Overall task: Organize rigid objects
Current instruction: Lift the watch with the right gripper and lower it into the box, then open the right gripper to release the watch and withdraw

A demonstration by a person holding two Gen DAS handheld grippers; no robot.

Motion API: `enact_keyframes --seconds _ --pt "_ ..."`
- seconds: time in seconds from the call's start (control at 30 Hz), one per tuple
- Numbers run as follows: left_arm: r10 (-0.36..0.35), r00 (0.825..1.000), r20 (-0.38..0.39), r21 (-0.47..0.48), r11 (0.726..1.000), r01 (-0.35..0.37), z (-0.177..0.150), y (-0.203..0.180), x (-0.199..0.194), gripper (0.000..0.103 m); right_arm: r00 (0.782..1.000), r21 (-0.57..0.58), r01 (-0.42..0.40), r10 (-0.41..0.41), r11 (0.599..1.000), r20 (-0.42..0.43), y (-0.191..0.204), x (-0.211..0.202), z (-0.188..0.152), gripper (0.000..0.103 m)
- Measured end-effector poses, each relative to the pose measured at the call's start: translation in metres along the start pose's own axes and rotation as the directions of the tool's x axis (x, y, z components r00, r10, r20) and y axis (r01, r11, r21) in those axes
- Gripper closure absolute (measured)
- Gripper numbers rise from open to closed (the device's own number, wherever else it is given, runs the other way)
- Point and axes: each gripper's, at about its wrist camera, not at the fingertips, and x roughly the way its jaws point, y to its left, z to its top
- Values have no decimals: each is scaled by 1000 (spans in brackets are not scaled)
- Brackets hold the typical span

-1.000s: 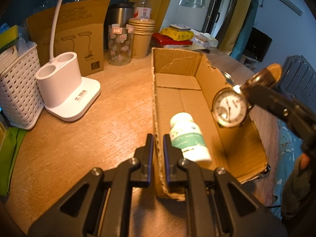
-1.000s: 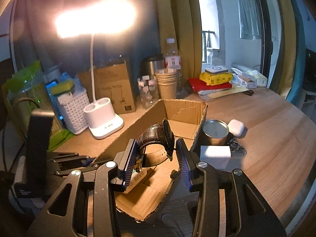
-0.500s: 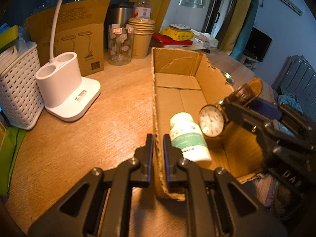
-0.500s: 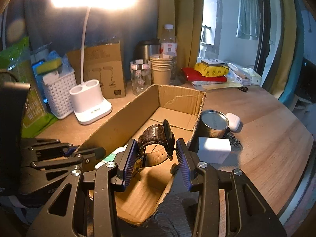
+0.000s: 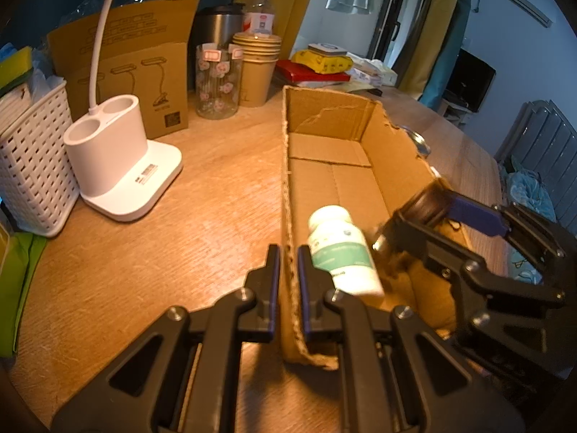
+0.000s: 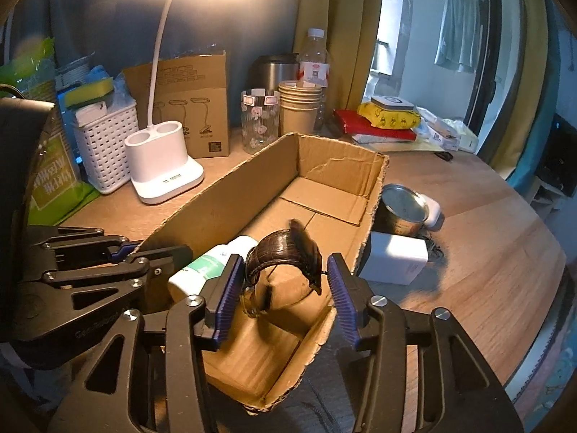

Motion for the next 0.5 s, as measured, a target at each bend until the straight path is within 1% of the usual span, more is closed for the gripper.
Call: enact_keyframes --seconds 0.2,0.5 --pt "4 1000 2 -1 1000 -4 -1 1 2 93 1000 18 -23 23 1000 0 0 -10 1 52" --pt "6 1000 3 0 1000 -6 -1 1 2 93 998 77 -23 19 997 53 -15 -30 4 52"
